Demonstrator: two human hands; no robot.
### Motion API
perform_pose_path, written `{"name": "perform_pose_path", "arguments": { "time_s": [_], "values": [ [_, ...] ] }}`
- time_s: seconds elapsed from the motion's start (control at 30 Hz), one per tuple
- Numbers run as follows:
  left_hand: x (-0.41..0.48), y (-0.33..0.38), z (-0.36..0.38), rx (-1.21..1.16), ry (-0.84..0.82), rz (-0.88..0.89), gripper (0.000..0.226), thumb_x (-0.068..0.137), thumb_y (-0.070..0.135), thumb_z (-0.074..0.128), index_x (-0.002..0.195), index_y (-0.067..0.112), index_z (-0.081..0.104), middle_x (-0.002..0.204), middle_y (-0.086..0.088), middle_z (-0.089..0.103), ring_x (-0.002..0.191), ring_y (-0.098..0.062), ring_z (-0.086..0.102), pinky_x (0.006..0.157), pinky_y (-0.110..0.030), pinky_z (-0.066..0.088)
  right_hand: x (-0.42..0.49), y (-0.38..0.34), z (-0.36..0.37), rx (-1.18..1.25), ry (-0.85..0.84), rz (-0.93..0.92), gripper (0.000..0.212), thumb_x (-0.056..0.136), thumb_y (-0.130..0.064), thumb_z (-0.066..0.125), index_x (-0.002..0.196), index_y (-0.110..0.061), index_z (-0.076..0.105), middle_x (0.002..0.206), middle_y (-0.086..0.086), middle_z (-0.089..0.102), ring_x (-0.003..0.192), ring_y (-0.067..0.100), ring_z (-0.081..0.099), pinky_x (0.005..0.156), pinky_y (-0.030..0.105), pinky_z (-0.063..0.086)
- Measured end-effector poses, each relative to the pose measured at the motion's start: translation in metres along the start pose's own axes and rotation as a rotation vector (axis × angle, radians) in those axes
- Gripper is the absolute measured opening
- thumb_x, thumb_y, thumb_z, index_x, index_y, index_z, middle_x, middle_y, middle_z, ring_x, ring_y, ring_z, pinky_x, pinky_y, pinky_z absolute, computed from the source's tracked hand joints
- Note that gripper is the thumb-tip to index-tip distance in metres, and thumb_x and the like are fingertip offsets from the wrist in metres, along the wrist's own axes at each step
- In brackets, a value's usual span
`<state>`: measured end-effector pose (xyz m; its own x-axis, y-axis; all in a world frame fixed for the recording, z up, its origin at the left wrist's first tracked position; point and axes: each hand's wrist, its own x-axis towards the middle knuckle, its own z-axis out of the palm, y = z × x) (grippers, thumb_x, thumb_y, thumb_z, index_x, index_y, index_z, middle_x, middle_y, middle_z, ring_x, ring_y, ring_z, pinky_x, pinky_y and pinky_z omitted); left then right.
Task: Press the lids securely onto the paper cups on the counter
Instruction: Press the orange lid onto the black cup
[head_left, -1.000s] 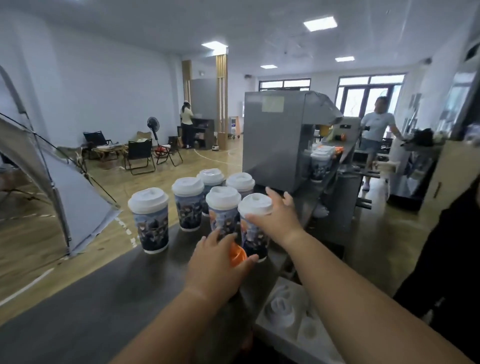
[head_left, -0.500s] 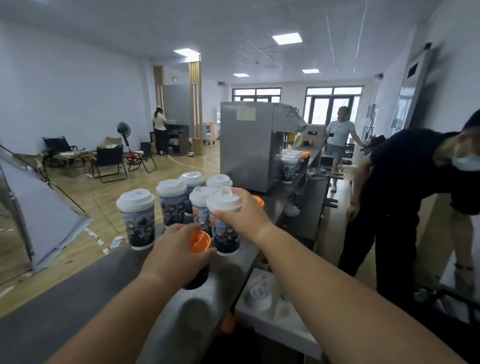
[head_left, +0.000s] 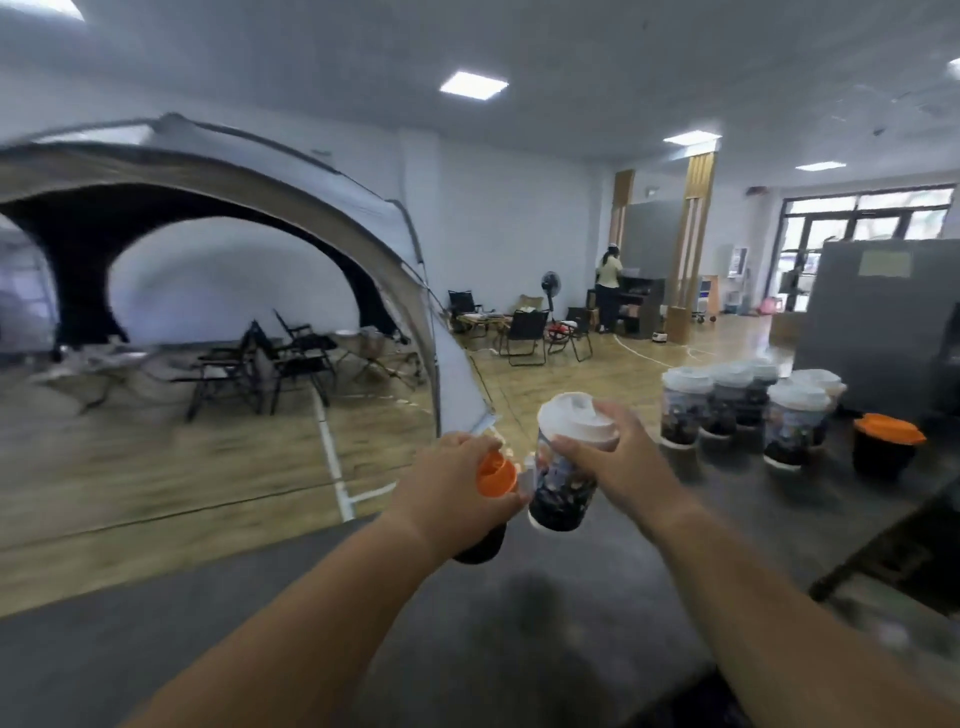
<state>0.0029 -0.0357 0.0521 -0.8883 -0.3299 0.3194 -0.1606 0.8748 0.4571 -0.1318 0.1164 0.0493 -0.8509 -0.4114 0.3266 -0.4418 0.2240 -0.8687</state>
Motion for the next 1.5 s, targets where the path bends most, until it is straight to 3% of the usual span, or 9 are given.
{"name": "perform_pose_path", "arguments": {
  "time_s": [0.13, 0.3, 0.63, 0.77, 0.93, 1.0, 1.1, 1.23, 1.5],
  "values": [
    [-0.093, -0.095, -0.071, 0.083, 0.037, -0.201, 0.067, 0.08, 0.055, 0.067, 0.139, 0.032, 0.043, 0.139, 0.005, 0.047, 0.122, -0.018, 0.047, 0.101, -0.033, 0.042, -0.054, -0.045, 0.109, 0.125, -0.182, -0.072, 0.052, 0.082, -0.024, 0.08, 0.122, -0.029, 0.047, 0.117, -0.006, 0.049, 0.106, 0.014, 0.051, 0.079, 0.022, 0.045],
    [-0.177, -0.173, -0.119, 0.135, 0.089, -0.382, 0.071, 0.079, 0.061, 0.064, 0.14, 0.034, 0.04, 0.14, 0.011, 0.043, 0.126, -0.013, 0.043, 0.106, -0.033, 0.04, -0.092, -0.067, 0.188, 0.119, -0.295, -0.092, 0.078, 0.075, -0.034, 0.084, 0.14, -0.026, 0.04, 0.132, 0.0, 0.05, 0.118, 0.021, 0.053, 0.097, 0.039, 0.05],
    [-0.207, -0.212, -0.118, 0.108, 0.069, -0.407, 0.077, 0.078, 0.061, 0.066, 0.144, 0.037, 0.033, 0.152, 0.014, 0.03, 0.137, -0.015, 0.032, 0.112, -0.035, 0.032, -0.109, -0.068, 0.214, 0.044, -0.252, -0.09, 0.095, 0.076, -0.03, 0.084, 0.151, -0.019, 0.026, 0.131, -0.007, 0.038, 0.125, 0.018, 0.043, 0.103, 0.039, 0.042],
    [-0.21, -0.221, -0.113, 0.154, 0.139, -0.378, 0.101, 0.063, 0.088, 0.049, 0.149, 0.044, 0.018, 0.161, 0.012, 0.011, 0.149, -0.019, 0.011, 0.119, -0.049, 0.02, -0.113, -0.067, 0.218, 0.021, -0.244, -0.068, 0.104, 0.073, -0.034, 0.085, 0.153, -0.02, 0.018, 0.146, 0.003, 0.038, 0.132, 0.024, 0.041, 0.102, 0.038, 0.039],
    [-0.228, -0.249, -0.111, -0.372, 0.471, -0.36, 0.096, 0.051, 0.1, 0.038, 0.134, 0.05, 0.034, 0.147, 0.021, 0.032, 0.139, -0.002, 0.028, 0.116, -0.034, 0.026, -0.161, -0.076, 0.22, 0.098, 0.148, -0.52, 0.09, 0.081, -0.069, 0.059, 0.147, -0.014, 0.032, 0.149, -0.001, 0.034, 0.14, 0.004, 0.03, 0.115, 0.021, 0.025],
    [-0.231, -0.261, -0.112, -0.676, 0.389, -0.393, 0.089, 0.048, 0.094, 0.055, 0.126, 0.055, 0.036, 0.148, 0.015, 0.036, 0.137, -0.007, 0.036, 0.114, -0.038, 0.033, -0.181, -0.082, 0.243, 0.138, -0.037, -0.631, 0.058, 0.086, -0.056, 0.054, 0.135, -0.024, 0.048, 0.14, -0.015, 0.046, 0.132, -0.008, 0.039, 0.105, 0.005, 0.03],
    [-0.232, -0.274, -0.117, -0.876, 0.202, -0.375, 0.091, 0.047, 0.081, 0.073, 0.126, 0.054, 0.037, 0.146, 0.01, 0.043, 0.133, -0.012, 0.045, 0.111, -0.043, 0.039, -0.188, -0.099, 0.292, 0.192, -0.504, -0.216, 0.036, 0.091, -0.064, 0.048, 0.124, -0.05, 0.046, 0.126, -0.033, 0.048, 0.121, -0.011, 0.046, 0.097, 0.009, 0.036],
    [-0.233, -0.278, -0.115, -0.851, 0.125, -0.409, 0.078, 0.056, 0.063, 0.079, 0.125, 0.05, 0.047, 0.135, 0.012, 0.053, 0.121, -0.009, 0.054, 0.101, -0.029, 0.047, -0.158, -0.103, 0.343, 0.424, -0.637, 0.358, 0.036, 0.102, -0.043, 0.043, 0.129, -0.023, 0.056, 0.12, 0.001, 0.067, 0.114, 0.02, 0.06, 0.105, 0.045, 0.046],
    [-0.233, -0.28, -0.111, -0.823, 0.16, -0.43, 0.062, 0.061, 0.057, 0.076, 0.119, 0.051, 0.054, 0.126, 0.017, 0.059, 0.114, 0.0, 0.058, 0.094, -0.021, 0.048, -0.147, -0.11, 0.353, 0.51, -0.727, 0.517, 0.035, 0.096, -0.032, 0.055, 0.106, -0.003, 0.072, 0.099, 0.019, 0.076, 0.101, 0.036, 0.07, 0.097, 0.05, 0.052]
  ]
}}
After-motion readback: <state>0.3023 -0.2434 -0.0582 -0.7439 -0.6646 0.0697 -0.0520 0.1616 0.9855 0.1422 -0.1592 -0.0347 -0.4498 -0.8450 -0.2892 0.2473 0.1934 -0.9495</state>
